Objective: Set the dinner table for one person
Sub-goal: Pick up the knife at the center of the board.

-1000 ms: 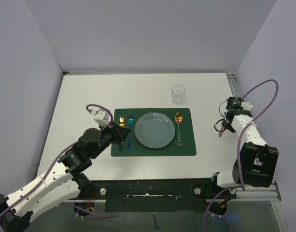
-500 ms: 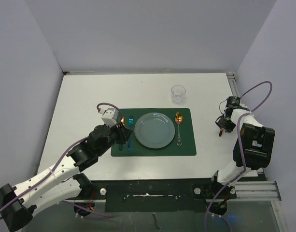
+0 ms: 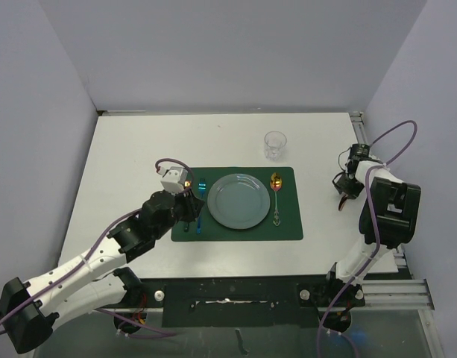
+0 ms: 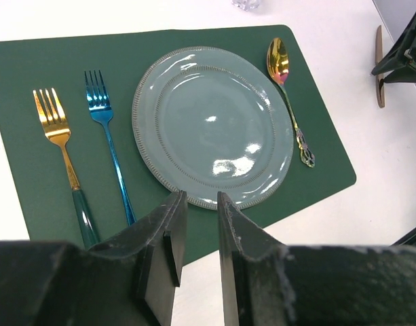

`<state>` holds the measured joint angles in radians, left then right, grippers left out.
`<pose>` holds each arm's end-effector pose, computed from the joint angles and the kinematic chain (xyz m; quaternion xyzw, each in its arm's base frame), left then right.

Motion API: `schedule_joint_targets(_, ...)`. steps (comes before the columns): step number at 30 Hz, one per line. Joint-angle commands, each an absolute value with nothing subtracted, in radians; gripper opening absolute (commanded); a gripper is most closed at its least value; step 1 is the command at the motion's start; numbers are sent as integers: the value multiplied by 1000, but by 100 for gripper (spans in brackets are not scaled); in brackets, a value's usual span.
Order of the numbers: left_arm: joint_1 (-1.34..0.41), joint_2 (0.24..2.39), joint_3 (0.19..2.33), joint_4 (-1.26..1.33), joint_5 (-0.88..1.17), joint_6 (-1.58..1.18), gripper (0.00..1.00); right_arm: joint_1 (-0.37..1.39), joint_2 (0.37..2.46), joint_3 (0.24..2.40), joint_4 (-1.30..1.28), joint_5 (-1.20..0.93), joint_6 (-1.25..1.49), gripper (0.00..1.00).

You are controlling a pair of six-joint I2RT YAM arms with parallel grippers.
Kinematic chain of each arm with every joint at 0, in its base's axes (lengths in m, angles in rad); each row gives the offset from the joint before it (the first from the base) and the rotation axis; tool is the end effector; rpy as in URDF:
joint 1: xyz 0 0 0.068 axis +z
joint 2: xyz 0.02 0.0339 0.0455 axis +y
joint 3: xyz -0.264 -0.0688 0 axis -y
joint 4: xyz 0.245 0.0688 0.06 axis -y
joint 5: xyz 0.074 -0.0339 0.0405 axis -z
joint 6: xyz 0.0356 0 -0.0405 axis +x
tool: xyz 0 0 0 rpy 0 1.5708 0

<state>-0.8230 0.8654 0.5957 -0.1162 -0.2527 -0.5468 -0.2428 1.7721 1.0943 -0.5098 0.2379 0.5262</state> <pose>0.1435 -0.1417 0.2662 0.0436 0.8248 -0.2695 0.4951 0.3298 -0.0903 0.1646 0.3866 0.8951 -0.0886 0.2036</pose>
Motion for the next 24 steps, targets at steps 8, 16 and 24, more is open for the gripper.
schedule_joint_targets(8, -827, 844, 682, -74, -273, -513, 23, -270, 1828, 1181, -500, 299, 500, 33)
schedule_joint_targets(16, -825, 828, 687, -101, -291, -513, 23, -284, 1904, 1195, -477, 275, 495, 33)
schedule_joint_targets(24, -825, 809, 693, -130, -308, -522, 23, -284, 1955, 1177, -439, 223, 495, 10)
